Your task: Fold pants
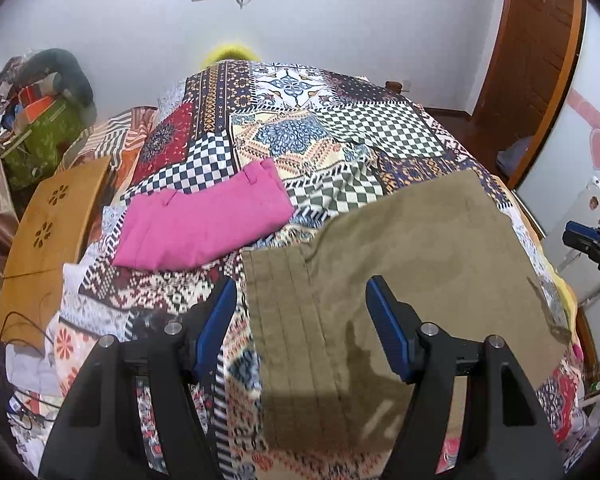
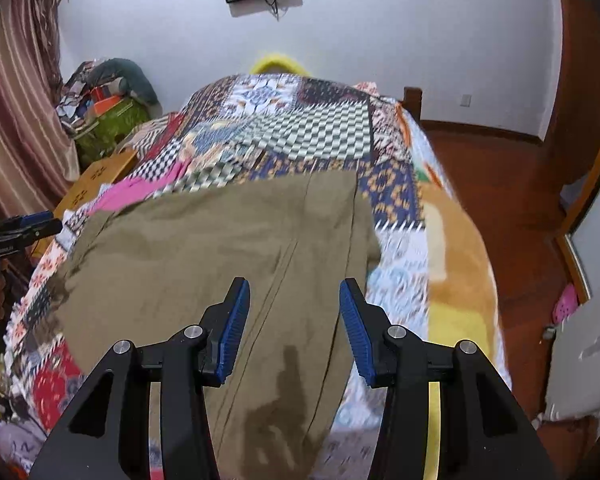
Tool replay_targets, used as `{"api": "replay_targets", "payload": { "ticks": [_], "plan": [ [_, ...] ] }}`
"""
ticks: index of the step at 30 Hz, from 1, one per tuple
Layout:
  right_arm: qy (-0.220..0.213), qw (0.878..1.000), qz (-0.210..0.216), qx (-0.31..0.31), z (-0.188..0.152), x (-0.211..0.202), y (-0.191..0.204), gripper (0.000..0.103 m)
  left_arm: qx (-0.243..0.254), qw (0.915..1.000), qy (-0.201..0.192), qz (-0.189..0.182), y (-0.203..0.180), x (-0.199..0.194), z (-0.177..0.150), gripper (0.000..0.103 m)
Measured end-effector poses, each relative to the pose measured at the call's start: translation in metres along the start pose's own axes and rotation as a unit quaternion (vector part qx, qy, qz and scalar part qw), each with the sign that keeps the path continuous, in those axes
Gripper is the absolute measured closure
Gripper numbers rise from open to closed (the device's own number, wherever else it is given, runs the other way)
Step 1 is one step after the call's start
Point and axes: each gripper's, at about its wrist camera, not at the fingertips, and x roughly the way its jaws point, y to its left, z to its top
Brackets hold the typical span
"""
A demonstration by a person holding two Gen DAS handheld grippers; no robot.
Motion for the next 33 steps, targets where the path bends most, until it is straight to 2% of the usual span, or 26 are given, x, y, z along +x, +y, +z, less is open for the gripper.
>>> {"api": "replay_targets", "payload": {
  "ticks": [11,16,20,33],
  "plan": [
    [-0.013,1.0,-0.017,0.0,0.044,0.046,-0.024,0.059,-0.019,0.9994,0.028,0.006,0.015,0.051,0.026,0.036],
    [-0.006,1.0,-0.021,0.0,0.053,0.072,-0.034,0.054,-0.038,0.9976,0.059,0.004,0.025,0.079,0.023,0.036],
    [0.004,1.0,-0.026,0.003,0.059,0.094,-0.045,0.054,-0.049,0.9959,0.076,-0.001,0.03,0.095,0.017,0.036],
    [0.045,0.999,0.01,0.008,0.073,0.158,-0.055,0.054,-0.069,0.9936,0.088,-0.015,0.033,0.115,0.014,0.038]
  ]
}}
